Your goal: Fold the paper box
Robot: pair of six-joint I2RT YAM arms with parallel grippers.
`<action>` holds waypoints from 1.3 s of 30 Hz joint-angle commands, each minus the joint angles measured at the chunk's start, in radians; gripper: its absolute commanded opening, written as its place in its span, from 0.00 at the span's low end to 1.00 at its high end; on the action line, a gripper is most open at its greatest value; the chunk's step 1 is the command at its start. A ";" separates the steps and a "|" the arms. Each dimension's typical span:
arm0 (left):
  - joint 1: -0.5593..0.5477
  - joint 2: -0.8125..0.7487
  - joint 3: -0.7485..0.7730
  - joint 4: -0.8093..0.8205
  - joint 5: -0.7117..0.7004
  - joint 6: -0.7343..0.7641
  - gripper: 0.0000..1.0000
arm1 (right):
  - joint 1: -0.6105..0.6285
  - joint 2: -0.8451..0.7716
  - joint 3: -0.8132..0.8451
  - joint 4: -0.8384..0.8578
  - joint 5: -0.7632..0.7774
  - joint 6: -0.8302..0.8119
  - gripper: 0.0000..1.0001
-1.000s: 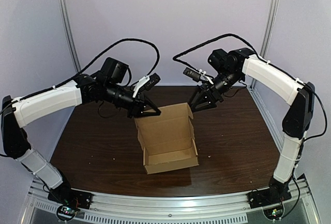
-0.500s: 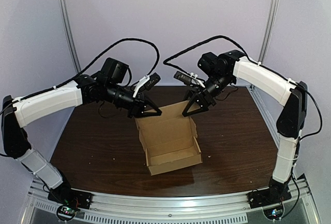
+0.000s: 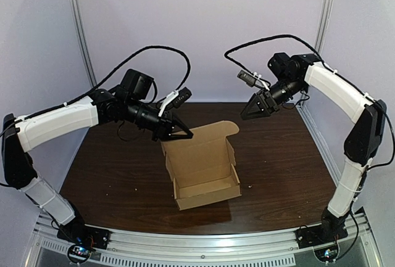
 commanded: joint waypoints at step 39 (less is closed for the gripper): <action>0.011 -0.012 -0.020 0.058 -0.054 -0.020 0.00 | 0.116 0.010 -0.001 -0.083 -0.008 -0.023 0.41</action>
